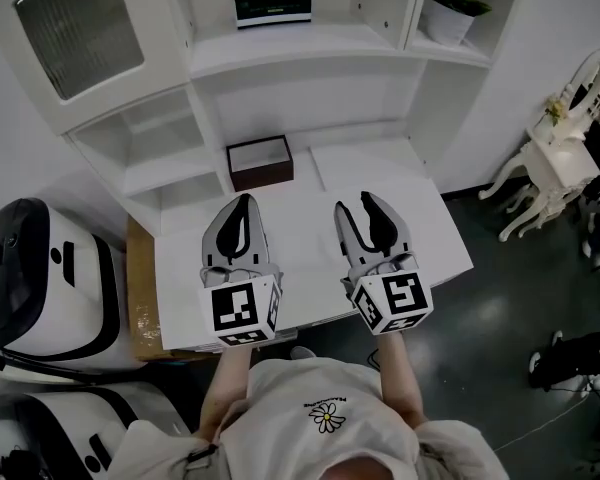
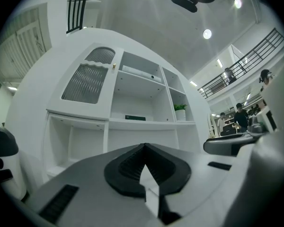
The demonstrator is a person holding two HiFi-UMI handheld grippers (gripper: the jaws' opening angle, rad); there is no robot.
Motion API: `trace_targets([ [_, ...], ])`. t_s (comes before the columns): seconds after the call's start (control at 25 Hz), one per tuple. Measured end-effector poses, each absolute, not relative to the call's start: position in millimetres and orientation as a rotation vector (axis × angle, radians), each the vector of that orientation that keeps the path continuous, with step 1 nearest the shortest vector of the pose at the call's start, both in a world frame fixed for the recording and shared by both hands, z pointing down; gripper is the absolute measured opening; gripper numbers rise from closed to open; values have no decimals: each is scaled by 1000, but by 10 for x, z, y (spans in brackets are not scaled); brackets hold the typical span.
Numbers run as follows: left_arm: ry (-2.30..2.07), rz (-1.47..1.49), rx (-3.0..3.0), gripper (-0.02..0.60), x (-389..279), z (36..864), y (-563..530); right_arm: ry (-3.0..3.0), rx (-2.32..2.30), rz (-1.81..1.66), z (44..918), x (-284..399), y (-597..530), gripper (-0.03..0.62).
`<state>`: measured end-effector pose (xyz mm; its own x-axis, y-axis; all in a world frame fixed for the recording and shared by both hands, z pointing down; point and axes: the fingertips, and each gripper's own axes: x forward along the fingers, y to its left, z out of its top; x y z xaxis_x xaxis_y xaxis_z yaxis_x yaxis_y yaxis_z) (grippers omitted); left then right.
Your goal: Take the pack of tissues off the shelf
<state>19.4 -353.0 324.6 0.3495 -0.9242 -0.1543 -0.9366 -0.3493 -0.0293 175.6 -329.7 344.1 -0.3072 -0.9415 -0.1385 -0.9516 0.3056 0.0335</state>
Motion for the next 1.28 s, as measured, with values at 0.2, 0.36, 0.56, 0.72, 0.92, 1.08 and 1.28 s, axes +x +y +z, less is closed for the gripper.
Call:
trace_targets([
  [0.2,1723,162,-2490,-2,185,3250,-3527,2463,-1727,80,3487,1666,-3383,415],
  [0.36,1729,154,-2494,-2,144,3275,-3549,2498,-1712,5,3623,1565,-3476,579],
  [0.56,1729,156,-2492,-2,119,3278,-3594,2493,-1697,-97,3760,1546,-3541,594],
  [0.72,1729,156,-2489,-2,102,3266,-3635,2473,-1671,-111,3690,1572,-3573,594],
  [0.92,1736,147,-2480,-2,69,3253,-3695,2519,-1659,-36,3505,1585,-3701,594],
  [1.08,1754,136,-2475,-2,24,3255,-3751,2574,-1627,114,3126,1583,-3896,594],
  [1.28,1802,101,-2462,-2,-68,3301,-3822,2601,-1557,294,2439,1617,-4242,592],
])
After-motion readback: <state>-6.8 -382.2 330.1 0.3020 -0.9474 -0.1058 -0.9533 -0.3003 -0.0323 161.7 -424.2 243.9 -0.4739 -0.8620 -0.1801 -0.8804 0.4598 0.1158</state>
